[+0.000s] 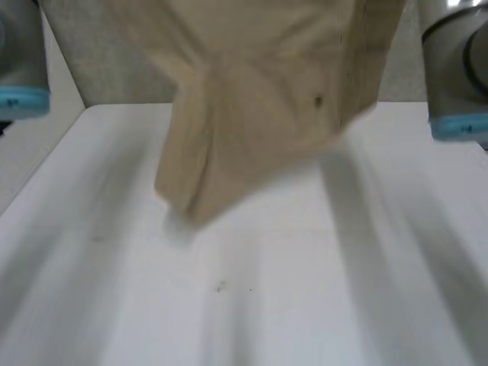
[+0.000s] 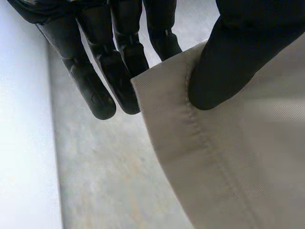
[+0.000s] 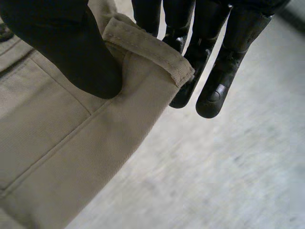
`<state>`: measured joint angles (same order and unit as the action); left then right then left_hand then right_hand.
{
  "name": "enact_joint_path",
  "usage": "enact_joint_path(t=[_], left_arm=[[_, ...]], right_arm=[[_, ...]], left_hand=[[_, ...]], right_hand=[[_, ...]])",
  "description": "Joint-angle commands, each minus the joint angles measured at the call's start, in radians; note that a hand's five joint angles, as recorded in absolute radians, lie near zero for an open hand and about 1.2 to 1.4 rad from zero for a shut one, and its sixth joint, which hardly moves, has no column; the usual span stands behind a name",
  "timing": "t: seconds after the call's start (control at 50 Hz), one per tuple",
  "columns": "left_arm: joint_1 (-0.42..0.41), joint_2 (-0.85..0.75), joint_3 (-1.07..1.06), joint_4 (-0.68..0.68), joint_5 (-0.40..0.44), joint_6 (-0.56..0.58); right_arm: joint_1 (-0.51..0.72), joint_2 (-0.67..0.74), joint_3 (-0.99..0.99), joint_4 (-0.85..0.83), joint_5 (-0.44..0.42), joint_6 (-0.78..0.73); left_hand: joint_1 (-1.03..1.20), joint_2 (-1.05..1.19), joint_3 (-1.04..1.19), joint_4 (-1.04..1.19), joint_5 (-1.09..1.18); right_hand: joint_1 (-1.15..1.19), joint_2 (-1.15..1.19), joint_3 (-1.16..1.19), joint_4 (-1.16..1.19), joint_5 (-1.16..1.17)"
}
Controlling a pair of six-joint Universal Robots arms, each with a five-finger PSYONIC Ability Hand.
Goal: Fold the shorts.
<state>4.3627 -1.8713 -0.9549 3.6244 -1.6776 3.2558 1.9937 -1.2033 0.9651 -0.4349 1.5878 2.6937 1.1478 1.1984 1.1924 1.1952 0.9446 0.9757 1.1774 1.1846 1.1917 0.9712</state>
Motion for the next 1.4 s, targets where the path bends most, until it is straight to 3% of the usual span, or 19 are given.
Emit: enact_joint_path(t=[0.02, 0.24, 0.34, 0.4, 0.46, 0.56, 0.84, 0.98, 1.06, 1.12, 1.28, 1.4], left_arm=[[-0.002, 0.173, -0.189, 0.002, -0.03, -0.005], [-0.009, 0.325, -0.749, 0.007, 0.022, -0.004], [-0.015, 0.288, -0.952, 0.013, 0.061, -0.007], [-0.028, 0.183, -1.028, 0.004, 0.062, -0.002], [-0.043, 0.103, -1.052, -0.013, 0.058, 0.001], [-0.042, 0.106, -1.067, -0.085, 0.058, 0.002], [-0.022, 0.319, -1.072, -0.277, 0.067, 0.007], [-0.014, 0.535, -1.019, -0.57, 0.068, 0.111], [-0.015, 0.691, -0.958, -0.762, 0.081, 0.162], [-0.017, 0.797, -0.921, -0.86, 0.133, 0.163], [-0.011, 0.837, -0.97, -0.88, 0.251, 0.173], [0.026, 0.657, -0.981, -0.686, 0.251, 0.173]], right_arm=[[-0.007, -0.075, 0.064, 0.025, 0.011, 0.005], [-0.007, -0.055, 0.339, 0.214, -0.026, 0.0], [-0.003, 0.014, 0.452, 0.223, -0.038, -0.006], [-0.001, 0.073, 0.494, 0.222, -0.038, -0.009], [0.0, 0.116, 0.506, 0.231, -0.031, -0.02], [-0.003, 0.107, 0.538, 0.251, -0.022, -0.087], [-0.01, -0.122, 0.675, 0.448, -0.026, -0.213], [-0.015, -0.258, 0.741, 0.629, -0.028, -0.36], [-0.015, -0.404, 0.794, 0.706, -0.031, -0.399], [-0.015, -0.516, 0.831, 0.78, -0.038, -0.425], [-0.019, -0.588, 0.885, 0.858, -0.089, -0.463], [-0.114, -0.503, 0.899, 0.789, -0.101, -0.473]], left_hand=[[0.248, 0.198, 0.204, 0.201, 0.277], [0.248, 0.198, 0.204, 0.201, 0.277], [0.248, 0.198, 0.204, 0.201, 0.277], [0.248, 0.198, 0.204, 0.201, 0.277], [0.248, 0.198, 0.204, 0.201, 0.277], [0.248, 0.198, 0.204, 0.201, 0.277], [0.248, 0.198, 0.204, 0.201, 0.277], [0.248, 0.198, 0.204, 0.201, 0.277], [0.248, 0.198, 0.204, 0.201, 0.277], [0.248, 0.198, 0.204, 0.201, 0.277], [0.248, 0.198, 0.204, 0.201, 0.277], [0.248, 0.198, 0.204, 0.201, 0.277]], right_hand=[[0.421, 0.219, 0.212, 0.205, 0.251], [0.421, 0.219, 0.212, 0.205, 0.251], [0.421, 0.219, 0.212, 0.205, 0.251], [0.421, 0.219, 0.212, 0.205, 0.251], [0.421, 0.219, 0.212, 0.205, 0.251], [0.421, 0.219, 0.212, 0.205, 0.251], [0.421, 0.219, 0.212, 0.205, 0.251], [0.421, 0.219, 0.212, 0.205, 0.251], [0.421, 0.219, 0.212, 0.205, 0.251], [0.421, 0.219, 0.212, 0.205, 0.251], [0.421, 0.219, 0.212, 0.205, 0.251], [0.421, 0.219, 0.212, 0.205, 0.251]])
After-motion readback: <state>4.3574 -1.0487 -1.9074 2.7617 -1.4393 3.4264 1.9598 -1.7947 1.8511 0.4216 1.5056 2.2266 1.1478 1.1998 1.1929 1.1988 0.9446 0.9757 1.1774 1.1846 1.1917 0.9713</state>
